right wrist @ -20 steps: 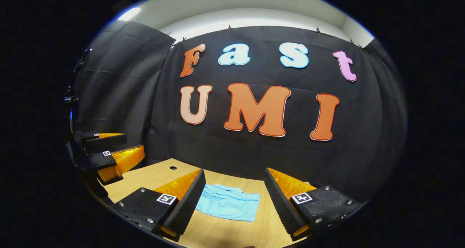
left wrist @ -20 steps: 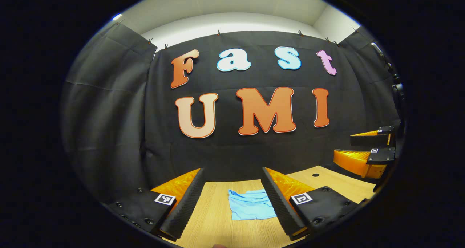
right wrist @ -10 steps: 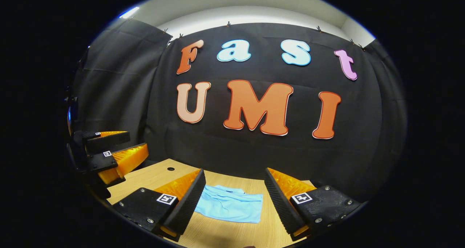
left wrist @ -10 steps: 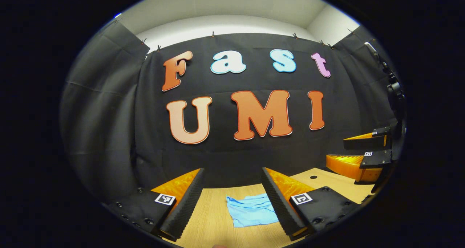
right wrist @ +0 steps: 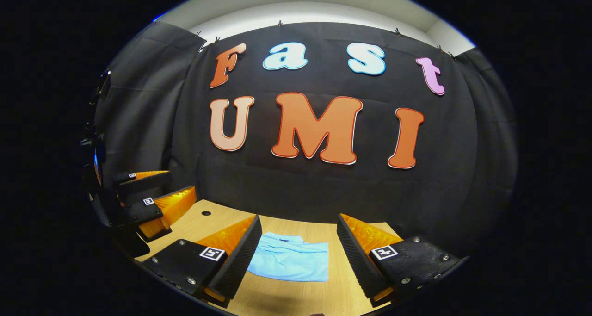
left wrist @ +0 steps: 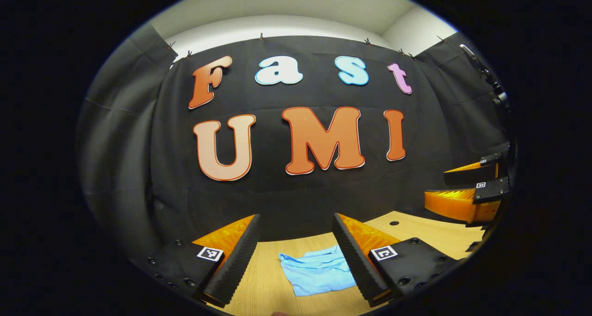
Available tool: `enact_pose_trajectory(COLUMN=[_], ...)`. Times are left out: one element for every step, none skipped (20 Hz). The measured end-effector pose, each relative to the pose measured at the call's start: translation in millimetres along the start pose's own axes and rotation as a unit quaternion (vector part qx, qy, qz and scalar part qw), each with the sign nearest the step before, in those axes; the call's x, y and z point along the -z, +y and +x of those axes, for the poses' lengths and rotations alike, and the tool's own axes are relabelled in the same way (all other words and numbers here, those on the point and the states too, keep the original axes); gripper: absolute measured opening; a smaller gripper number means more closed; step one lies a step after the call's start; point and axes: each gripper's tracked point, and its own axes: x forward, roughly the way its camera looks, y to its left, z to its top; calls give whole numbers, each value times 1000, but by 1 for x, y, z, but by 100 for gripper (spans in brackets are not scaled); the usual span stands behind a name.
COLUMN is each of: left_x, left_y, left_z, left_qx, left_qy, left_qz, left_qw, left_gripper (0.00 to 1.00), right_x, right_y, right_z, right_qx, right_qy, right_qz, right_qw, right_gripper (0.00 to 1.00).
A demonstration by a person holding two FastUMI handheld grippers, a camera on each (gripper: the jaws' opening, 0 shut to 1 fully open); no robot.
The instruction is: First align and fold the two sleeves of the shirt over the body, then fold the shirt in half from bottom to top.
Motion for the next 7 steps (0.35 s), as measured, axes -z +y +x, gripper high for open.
enact_pose_trajectory(left_x=[0,0,-2,-3,-6,-6,-7], left_y=[-2,-2,-4,-4,-4,-7,-10], left_z=[2,3,4,5,5,6,6], left_qx=[2,1,3,-1,-3,-6,-12], left_qy=[0,-1,0,-2,-4,-3,-1], left_qz=[3,6,10,14,16,19,23], left_qw=[1000,1000,1000,1000,1000,1000,1000], left_gripper=[99,100,100,100,100,100,100], right_x=[2,3,3,4,3,3,5], right_y=[-4,-7,-9,-12,-14,-18,-21], right_z=[1,0,0,0,2,3,4], right_qx=[3,4,4,3,0,-4,-11], right_qy=[1,0,-1,-2,-3,-4,-6], right_qz=[-3,-4,-3,0,3,7,15], right_qw=[1000,1000,1000,1000,1000,1000,1000], right_gripper=[99,99,99,99,99,99,99])
